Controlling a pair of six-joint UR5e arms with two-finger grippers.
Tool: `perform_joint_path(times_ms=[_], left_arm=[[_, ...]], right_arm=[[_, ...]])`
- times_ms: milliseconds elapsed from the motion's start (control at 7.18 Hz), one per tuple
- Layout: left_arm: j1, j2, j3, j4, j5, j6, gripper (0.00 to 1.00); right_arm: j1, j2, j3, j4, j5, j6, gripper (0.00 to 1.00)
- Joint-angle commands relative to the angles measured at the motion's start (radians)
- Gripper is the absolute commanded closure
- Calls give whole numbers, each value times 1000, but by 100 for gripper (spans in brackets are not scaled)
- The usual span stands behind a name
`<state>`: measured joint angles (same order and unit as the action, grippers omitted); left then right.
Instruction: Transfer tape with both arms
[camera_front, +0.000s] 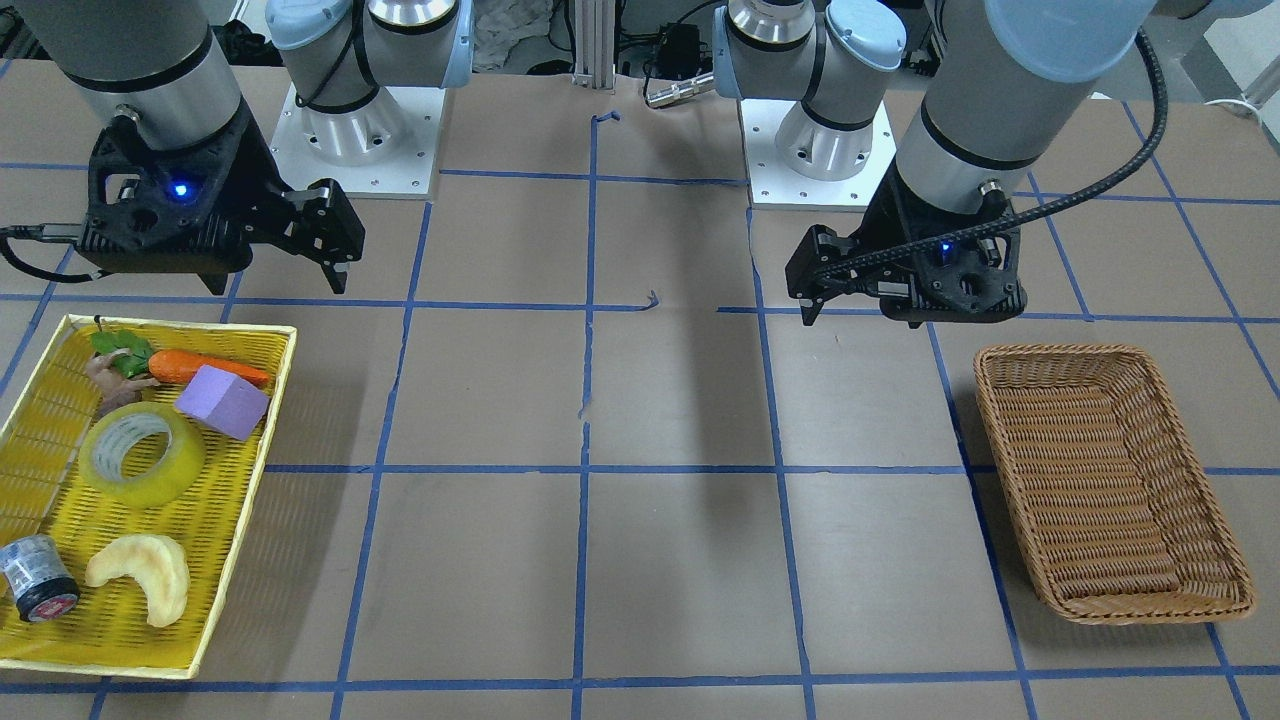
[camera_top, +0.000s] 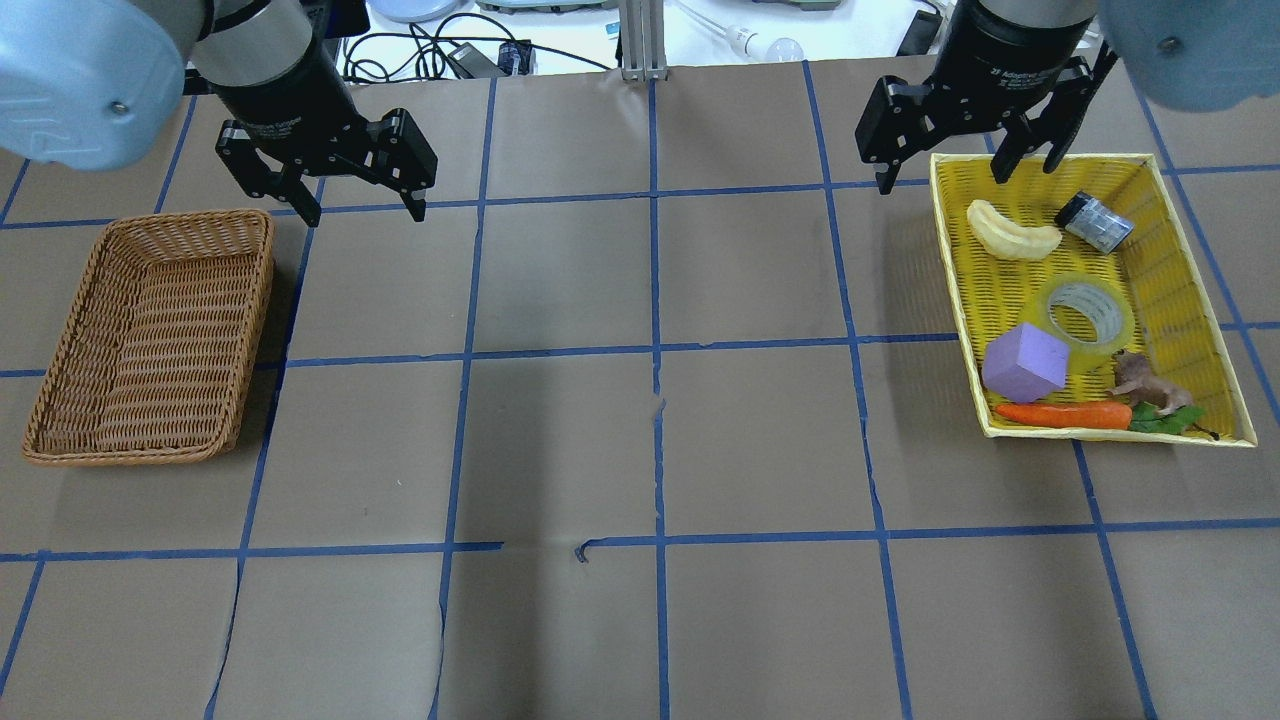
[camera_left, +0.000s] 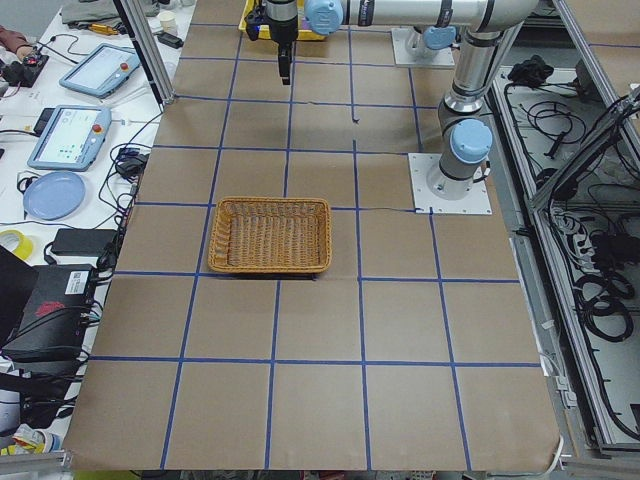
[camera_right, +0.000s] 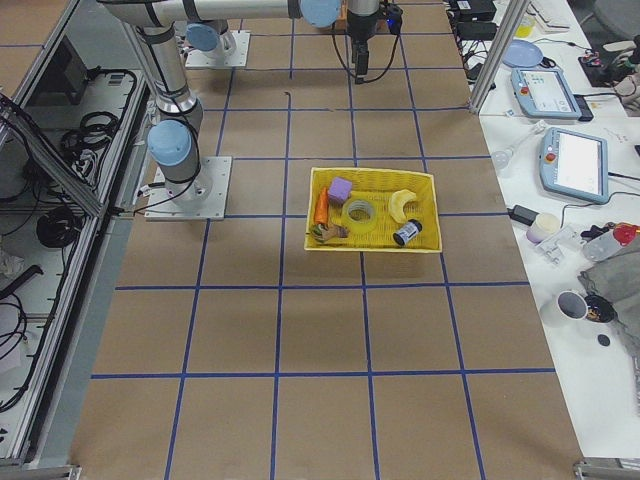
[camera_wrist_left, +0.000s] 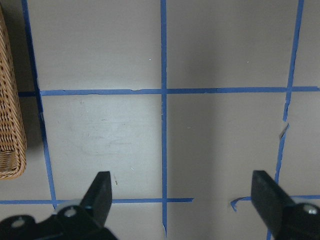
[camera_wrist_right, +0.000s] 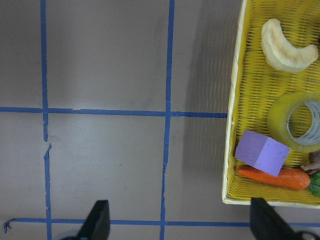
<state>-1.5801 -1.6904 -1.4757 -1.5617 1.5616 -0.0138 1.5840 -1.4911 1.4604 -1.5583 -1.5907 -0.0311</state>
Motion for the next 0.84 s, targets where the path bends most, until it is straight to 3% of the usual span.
perform_joint_path(times_ms=[0, 697], left_arm=[[0, 0, 0, -1, 0, 0, 0], [-1, 2, 0, -5, -3, -2, 0]], right_arm=[[-1, 2, -2, 0, 8, -1, 0], [-1, 2, -3, 6, 20, -13, 0]])
